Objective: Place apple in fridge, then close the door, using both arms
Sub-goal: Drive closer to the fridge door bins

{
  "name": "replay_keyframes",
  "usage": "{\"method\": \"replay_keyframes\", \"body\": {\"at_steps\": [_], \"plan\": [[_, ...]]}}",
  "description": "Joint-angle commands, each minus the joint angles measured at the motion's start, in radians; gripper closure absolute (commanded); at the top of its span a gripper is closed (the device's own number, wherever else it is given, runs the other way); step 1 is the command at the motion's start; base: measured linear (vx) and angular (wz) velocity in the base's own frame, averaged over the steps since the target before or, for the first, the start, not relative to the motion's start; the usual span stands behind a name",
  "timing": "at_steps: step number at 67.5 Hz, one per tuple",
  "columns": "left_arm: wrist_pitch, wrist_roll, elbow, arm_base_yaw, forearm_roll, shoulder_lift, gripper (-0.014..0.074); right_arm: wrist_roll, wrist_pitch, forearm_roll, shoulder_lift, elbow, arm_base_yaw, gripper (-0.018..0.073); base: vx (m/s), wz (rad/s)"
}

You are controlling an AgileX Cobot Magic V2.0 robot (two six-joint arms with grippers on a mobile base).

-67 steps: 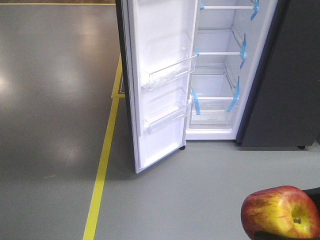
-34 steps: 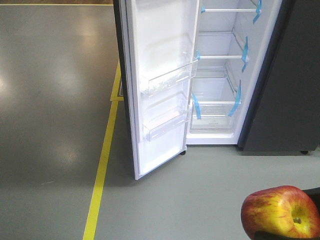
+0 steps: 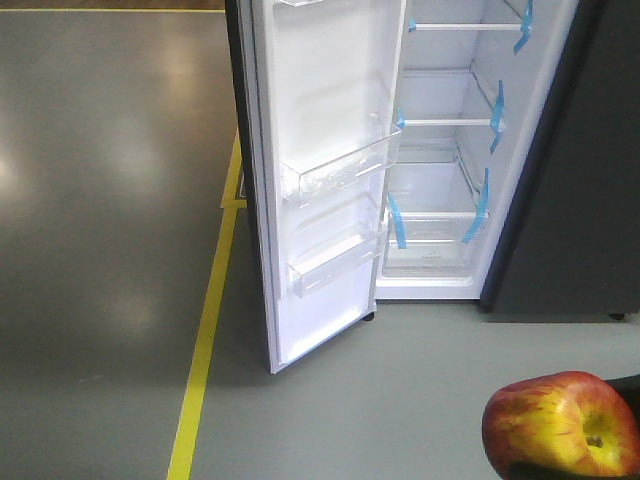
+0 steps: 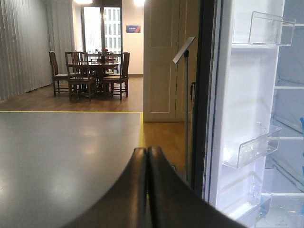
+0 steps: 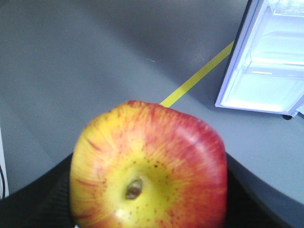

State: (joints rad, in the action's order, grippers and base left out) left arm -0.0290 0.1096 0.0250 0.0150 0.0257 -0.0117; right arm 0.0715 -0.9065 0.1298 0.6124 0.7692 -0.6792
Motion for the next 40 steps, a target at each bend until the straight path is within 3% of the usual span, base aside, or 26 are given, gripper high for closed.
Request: {"method": "replay_keyframes", "body": {"at_steps": [1,40], "plan": [[-0.075,0.008,0.028,-0.004,-0.007,-0.015,0.0602,0.003,0.072,0.007,0.003,0.027,0.001,0.0216,0.09,0.00],[-0.075,0.008,0.028,-0.004,-0.007,-0.015,0.0602,0.003,0.072,0.007,0.003,0.027,0.001,0.0216,0.09,-0.01]]}}
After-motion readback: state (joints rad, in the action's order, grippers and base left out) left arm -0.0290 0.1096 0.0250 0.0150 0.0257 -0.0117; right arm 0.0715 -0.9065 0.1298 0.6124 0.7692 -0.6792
